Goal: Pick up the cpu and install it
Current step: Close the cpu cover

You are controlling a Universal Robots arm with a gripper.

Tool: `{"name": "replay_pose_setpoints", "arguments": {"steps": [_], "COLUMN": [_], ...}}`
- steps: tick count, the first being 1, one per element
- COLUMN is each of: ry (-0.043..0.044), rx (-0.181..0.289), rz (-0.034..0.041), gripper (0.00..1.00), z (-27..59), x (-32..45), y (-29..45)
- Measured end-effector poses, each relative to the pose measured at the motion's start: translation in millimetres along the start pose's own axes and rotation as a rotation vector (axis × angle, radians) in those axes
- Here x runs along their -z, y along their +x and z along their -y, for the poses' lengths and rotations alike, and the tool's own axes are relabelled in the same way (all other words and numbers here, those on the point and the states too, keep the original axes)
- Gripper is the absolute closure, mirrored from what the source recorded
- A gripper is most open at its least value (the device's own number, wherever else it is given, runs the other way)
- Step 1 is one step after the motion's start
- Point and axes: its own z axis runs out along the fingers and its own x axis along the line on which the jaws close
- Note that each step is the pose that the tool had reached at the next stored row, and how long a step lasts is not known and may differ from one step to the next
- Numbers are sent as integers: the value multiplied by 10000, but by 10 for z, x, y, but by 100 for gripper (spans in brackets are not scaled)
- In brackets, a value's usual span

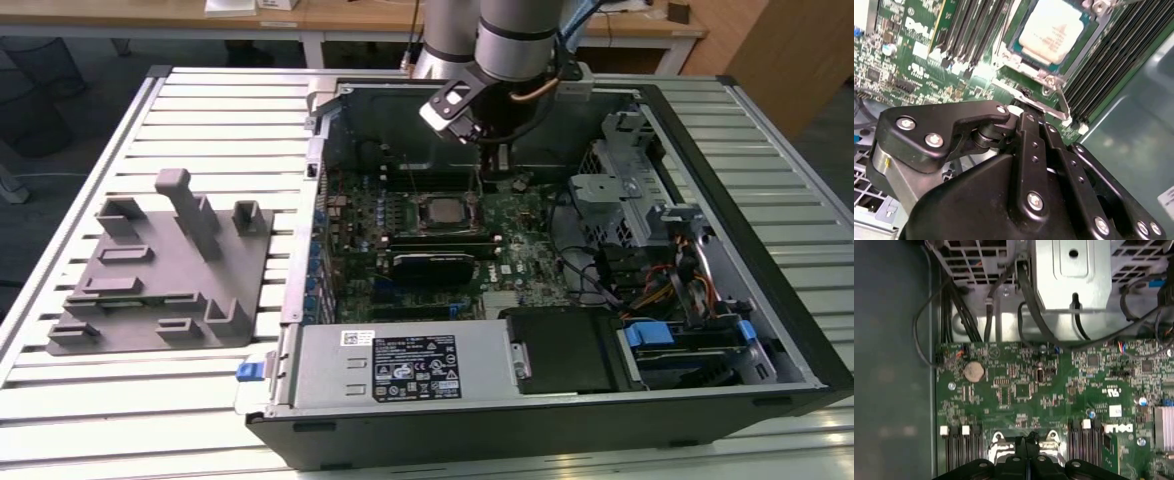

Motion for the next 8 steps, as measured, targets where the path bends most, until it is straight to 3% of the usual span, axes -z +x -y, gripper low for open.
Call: {"name": "replay_pose_setpoints", "arguments": {"steps": [8], "ry": [0], "rx": [-1], "rz": [0], "gripper": [89], "z": [166], "x": [-39], "y": [-8]}}
